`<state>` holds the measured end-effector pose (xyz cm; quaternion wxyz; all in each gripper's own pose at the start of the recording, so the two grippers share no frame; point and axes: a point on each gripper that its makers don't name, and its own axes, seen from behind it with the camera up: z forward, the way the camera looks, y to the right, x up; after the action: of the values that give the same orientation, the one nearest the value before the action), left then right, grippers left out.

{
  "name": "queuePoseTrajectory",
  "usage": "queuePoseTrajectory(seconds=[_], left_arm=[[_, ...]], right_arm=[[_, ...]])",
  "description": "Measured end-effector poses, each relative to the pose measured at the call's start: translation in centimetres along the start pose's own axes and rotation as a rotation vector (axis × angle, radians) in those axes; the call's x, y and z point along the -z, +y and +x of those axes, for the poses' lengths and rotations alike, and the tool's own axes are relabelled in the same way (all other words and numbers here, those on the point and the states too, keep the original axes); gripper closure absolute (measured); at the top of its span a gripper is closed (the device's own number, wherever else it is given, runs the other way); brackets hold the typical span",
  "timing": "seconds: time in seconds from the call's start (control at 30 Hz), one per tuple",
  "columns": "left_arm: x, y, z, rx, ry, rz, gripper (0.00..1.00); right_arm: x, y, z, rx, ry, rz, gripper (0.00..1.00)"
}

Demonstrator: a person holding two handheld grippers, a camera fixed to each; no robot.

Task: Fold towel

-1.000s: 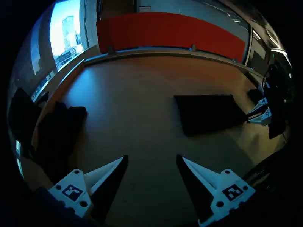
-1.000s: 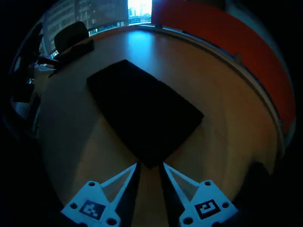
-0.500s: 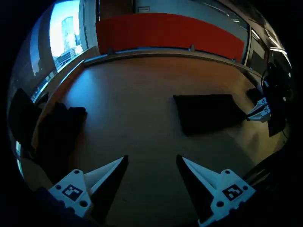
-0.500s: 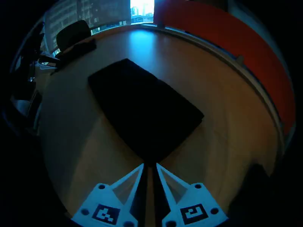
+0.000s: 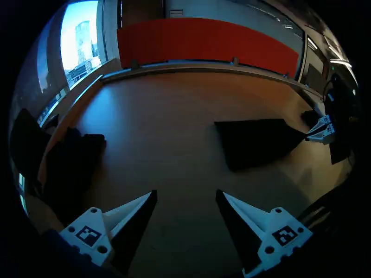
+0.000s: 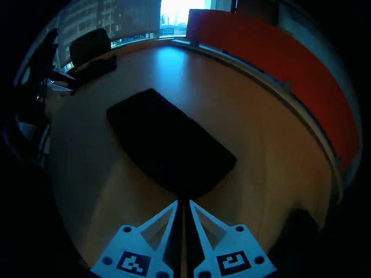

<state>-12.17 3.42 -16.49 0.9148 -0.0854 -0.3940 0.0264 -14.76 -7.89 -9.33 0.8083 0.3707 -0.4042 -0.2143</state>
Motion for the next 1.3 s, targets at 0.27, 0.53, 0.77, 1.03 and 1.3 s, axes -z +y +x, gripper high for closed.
queuePoseTrajectory(seconds=[0.27,0.53,0.77,1.03,1.3], left_arm=[[-0.1,0.3,0.3,0.001,0.005,-0.011,0.06],[-0.2,0.5,0.1,-0.002,0.003,-0.019,0.06],[-0.1,0.9,0.0,0.001,0.007,-0.026,0.06],[0.2,1.2,-0.3,0.006,0.007,-0.027,0.06],[0.3,1.5,-0.7,0.013,0.007,-0.025,0.06]], right_arm=[[1.7,0.8,1.8,0.011,0.041,-0.020,0.98],[2.5,1.4,3.9,0.028,0.072,-0.030,0.98],[3.0,1.1,7.4,0.078,0.115,-0.022,0.98],[3.3,0.3,11.7,0.171,0.148,0.002,0.98],[2.7,-0.8,15.7,0.254,0.183,0.043,0.98]])
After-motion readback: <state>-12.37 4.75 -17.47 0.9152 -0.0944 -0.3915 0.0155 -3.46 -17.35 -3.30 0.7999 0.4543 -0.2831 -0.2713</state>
